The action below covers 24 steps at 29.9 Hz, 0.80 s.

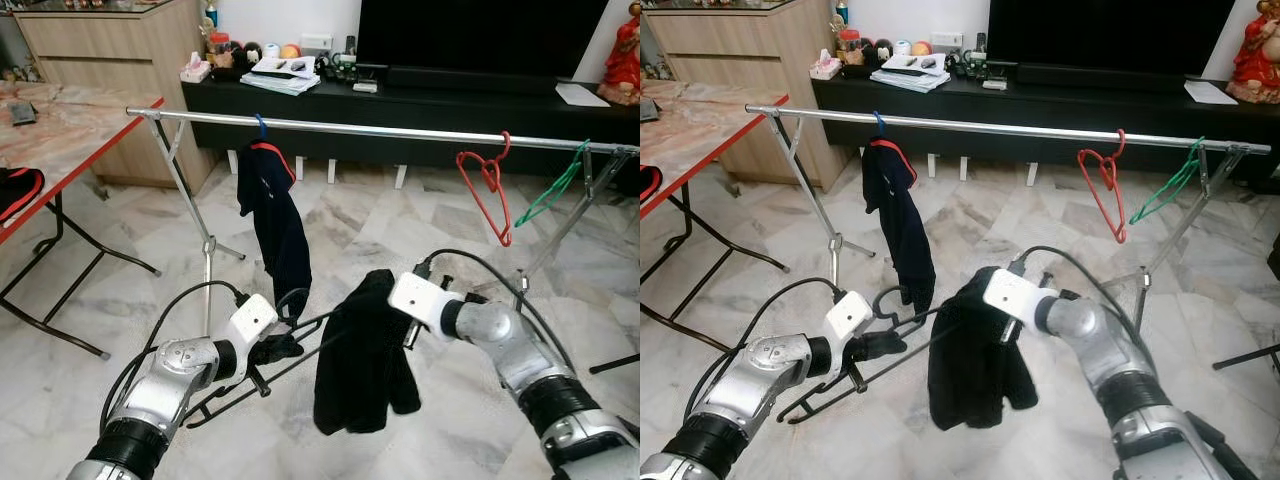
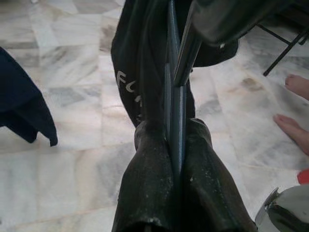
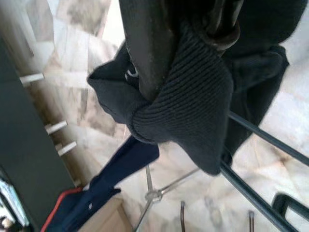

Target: Hang hanger

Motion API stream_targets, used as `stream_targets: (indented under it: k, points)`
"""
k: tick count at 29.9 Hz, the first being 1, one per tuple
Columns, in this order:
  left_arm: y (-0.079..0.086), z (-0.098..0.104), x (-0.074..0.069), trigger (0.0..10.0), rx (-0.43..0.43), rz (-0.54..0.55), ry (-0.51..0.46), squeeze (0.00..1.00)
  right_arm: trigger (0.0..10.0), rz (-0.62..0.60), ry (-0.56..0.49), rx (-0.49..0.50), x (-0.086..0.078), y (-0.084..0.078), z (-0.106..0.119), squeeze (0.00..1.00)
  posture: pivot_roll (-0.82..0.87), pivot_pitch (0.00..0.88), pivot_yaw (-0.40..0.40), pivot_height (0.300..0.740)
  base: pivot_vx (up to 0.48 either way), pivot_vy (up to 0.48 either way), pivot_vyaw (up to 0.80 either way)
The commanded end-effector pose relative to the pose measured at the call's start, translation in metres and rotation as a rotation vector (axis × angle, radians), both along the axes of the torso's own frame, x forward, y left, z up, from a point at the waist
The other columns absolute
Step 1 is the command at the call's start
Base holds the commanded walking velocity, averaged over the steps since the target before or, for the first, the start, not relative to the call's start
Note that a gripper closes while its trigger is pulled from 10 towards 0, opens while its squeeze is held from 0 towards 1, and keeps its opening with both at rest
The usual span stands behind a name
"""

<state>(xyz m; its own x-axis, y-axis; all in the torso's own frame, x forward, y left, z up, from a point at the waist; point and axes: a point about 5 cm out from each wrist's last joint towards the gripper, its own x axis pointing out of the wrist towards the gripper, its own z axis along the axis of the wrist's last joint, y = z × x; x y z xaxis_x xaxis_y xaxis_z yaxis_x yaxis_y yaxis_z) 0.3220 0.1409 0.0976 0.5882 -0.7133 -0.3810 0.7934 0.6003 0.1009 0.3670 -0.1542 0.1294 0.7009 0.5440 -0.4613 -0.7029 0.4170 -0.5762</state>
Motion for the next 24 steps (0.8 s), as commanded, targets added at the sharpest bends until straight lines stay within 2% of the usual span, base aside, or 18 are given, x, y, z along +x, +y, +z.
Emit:
stream_targets:
  k: [1,2,3,5,6,7,8,9,11,12,15,18,22,24]
  points:
    - [-0.001,0.006,-0.002,10.0,-0.008,-0.050,0.008,0.00,10.0,-0.028,-0.067,0.060,0.008,0.002,0.017,0.00,0.05,0.043,-0.023,0.740,0.000,0.000,0.00]
    - [-0.002,0.002,-0.006,10.0,0.008,-0.076,0.036,0.00,10.0,-0.040,-0.113,0.110,0.012,0.005,0.028,0.00,0.05,0.044,-0.023,0.740,0.000,0.000,0.00]
    - [-0.002,0.002,-0.006,10.0,0.008,-0.076,0.036,0.00,10.0,-0.040,-0.113,0.110,0.012,0.005,0.028,0.00,0.05,0.044,-0.023,0.740,0.000,0.000,0.00]
    - [0.000,-0.003,-0.009,10.0,0.041,-0.090,0.062,0.00,10.0,-0.041,-0.157,0.181,0.014,0.009,0.040,0.00,0.05,0.044,-0.024,0.740,0.000,0.000,0.00]
    - [0.002,-0.007,-0.010,10.0,0.067,-0.088,0.068,0.00,10.0,-0.034,-0.165,0.246,0.016,0.014,0.048,0.00,0.05,0.045,-0.024,0.740,0.000,0.000,0.00]
    - [0.002,-0.007,-0.010,10.0,0.067,-0.088,0.068,0.00,10.0,-0.034,-0.165,0.246,0.016,0.014,0.048,0.00,0.05,0.045,-0.024,0.740,0.000,0.000,0.00]
    - [0.005,-0.013,-0.011,10.0,0.116,-0.075,0.076,0.00,10.0,0.000,-0.171,0.355,0.016,0.023,0.061,0.00,0.05,0.045,-0.023,0.740,0.000,0.000,0.00]
    - [0.007,-0.017,-0.010,10.0,0.149,-0.064,0.077,0.00,10.0,0.043,-0.154,0.398,0.014,0.031,0.066,0.00,0.05,0.046,-0.023,0.740,0.000,0.000,0.00]
    - [0.007,-0.017,-0.009,10.0,0.158,-0.057,0.077,0.00,10.0,0.076,-0.143,0.398,0.011,0.035,0.066,0.00,0.05,0.046,-0.023,0.740,0.000,0.000,0.00]
    - [0.007,-0.018,-0.008,10.0,0.167,-0.049,0.077,0.00,10.0,0.148,-0.132,0.390,0.006,0.043,0.065,0.00,0.05,0.046,-0.024,0.740,0.000,0.000,0.00]
    - [0.007,-0.015,-0.005,10.0,0.170,-0.031,0.059,0.00,10.0,0.190,-0.122,0.362,0.002,0.047,0.062,0.00,0.05,0.046,-0.025,0.740,0.000,0.000,0.00]
    - [0.011,-0.009,0.004,10.0,0.176,0.048,-0.015,0.00,10.0,0.097,-0.104,0.250,0.007,0.035,0.045,0.00,0.05,0.046,-0.028,0.740,0.000,0.000,0.00]
    - [0.015,-0.004,0.008,10.0,0.177,0.092,-0.053,0.00,10.0,0.022,-0.089,0.200,0.009,0.024,0.036,0.00,0.05,0.045,-0.030,0.740,0.000,0.000,0.00]
    - [0.017,-0.002,0.008,10.0,0.156,0.104,-0.061,0.00,10.0,-0.082,-0.067,0.176,0.012,0.012,0.027,0.00,0.05,0.044,-0.031,0.740,0.000,0.000,0.00]
